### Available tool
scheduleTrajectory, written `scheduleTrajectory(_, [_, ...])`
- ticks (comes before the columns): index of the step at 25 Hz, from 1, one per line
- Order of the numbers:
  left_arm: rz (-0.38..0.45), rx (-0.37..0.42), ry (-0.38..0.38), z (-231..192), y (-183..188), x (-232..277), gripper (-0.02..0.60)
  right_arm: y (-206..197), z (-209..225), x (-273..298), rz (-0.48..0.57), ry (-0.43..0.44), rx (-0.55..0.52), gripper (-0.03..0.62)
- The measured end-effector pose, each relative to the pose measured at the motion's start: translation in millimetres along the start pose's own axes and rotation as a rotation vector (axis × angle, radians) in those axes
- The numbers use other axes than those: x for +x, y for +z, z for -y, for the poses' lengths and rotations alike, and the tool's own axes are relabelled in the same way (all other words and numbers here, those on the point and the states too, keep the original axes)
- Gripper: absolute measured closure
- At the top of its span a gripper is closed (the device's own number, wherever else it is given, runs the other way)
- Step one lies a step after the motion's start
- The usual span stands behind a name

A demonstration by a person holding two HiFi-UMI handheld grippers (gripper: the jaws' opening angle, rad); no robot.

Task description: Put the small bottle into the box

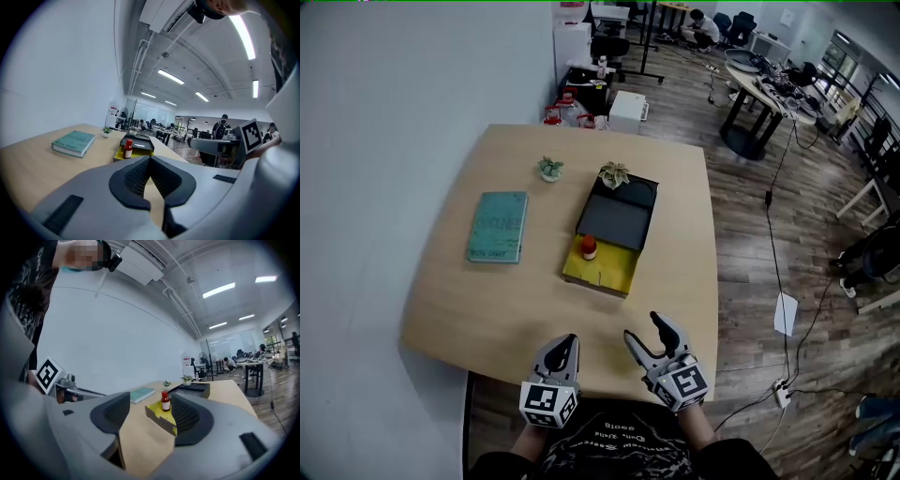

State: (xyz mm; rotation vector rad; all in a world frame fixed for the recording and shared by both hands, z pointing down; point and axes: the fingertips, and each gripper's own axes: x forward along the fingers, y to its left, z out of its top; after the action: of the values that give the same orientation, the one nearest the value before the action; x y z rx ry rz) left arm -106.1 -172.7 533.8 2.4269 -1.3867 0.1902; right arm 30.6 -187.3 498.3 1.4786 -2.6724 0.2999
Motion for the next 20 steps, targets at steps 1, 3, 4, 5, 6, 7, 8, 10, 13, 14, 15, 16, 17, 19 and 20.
scheduleTrajectory(1, [0.0, 0.003, 0.0, 1.4, -1.4, 1.0, 0.578, -4.8, 2.4, -4.7, -0.005, -0.022, -0.001, 0.306])
scheduleTrajectory(3, [0.003, 0.006, 0.0, 3.3, -5.2, 4.3, 0.577, -16.5, 8.1, -12.8, -0.014, -0.064, 0.005, 0.306])
scheduleTrajectory(4, [0.003, 0.006, 0.001, 4.0, -7.3, 5.4, 0.578, -21.9, 9.3, -16.4, -0.02, -0.078, 0.006, 0.306])
scheduleTrajectory(5, [0.002, 0.007, 0.003, 4.6, -9.0, 5.6, 0.578, -27.2, 9.1, -19.7, -0.027, -0.086, 0.007, 0.306])
scheduleTrajectory(6, [0.001, 0.007, 0.005, 5.0, -10.4, 5.1, 0.578, -32.2, 8.3, -22.7, -0.036, -0.09, 0.008, 0.306])
scheduleTrajectory(7, [0.002, 0.006, 0.006, 5.2, -11.5, 4.7, 0.578, -36.6, 7.8, -25.3, -0.045, -0.093, 0.009, 0.306])
scheduleTrajectory(8, [0.003, 0.005, 0.007, 5.3, -12.3, 4.5, 0.577, -40.0, 8.5, -27.3, -0.052, -0.099, 0.008, 0.306])
scheduleTrajectory(10, [0.006, 0.006, 0.007, 5.0, -12.8, 4.5, 0.578, -41.4, 12.9, -30.2, -0.052, -0.119, -0.002, 0.306])
scheduleTrajectory(13, [0.003, 0.003, 0.017, 3.3, -11.4, 2.2, 0.578, -34.0, 18.6, -30.3, -0.034, -0.137, -0.012, 0.306])
scheduleTrajectory(14, [0.003, 0.001, 0.02, 2.9, -11.7, 1.7, 0.578, -32.5, 18.8, -29.3, -0.034, -0.133, -0.015, 0.306])
scheduleTrajectory(15, [0.004, 0.0, 0.022, 2.7, -12.3, 1.8, 0.578, -32.1, 18.1, -28.1, -0.036, -0.124, -0.018, 0.306])
scheduleTrajectory(16, [0.005, -0.001, 0.022, 2.7, -12.7, 2.2, 0.578, -32.2, 16.7, -26.7, -0.04, -0.113, -0.021, 0.307])
scheduleTrajectory(17, [0.005, -0.002, 0.021, 2.9, -13.0, 2.7, 0.578, -32.7, 15.1, -25.3, -0.044, -0.105, -0.024, 0.314])
scheduleTrajectory(19, [0.002, -0.003, 0.013, 3.8, -13.8, 4.0, 0.578, -33.5, 13.0, -23.6, -0.052, -0.104, -0.038, 0.38])
scheduleTrajectory(20, [-0.001, -0.003, 0.009, 4.4, -13.9, 4.5, 0.578, -33.0, 12.0, -22.9, -0.053, -0.105, -0.049, 0.417])
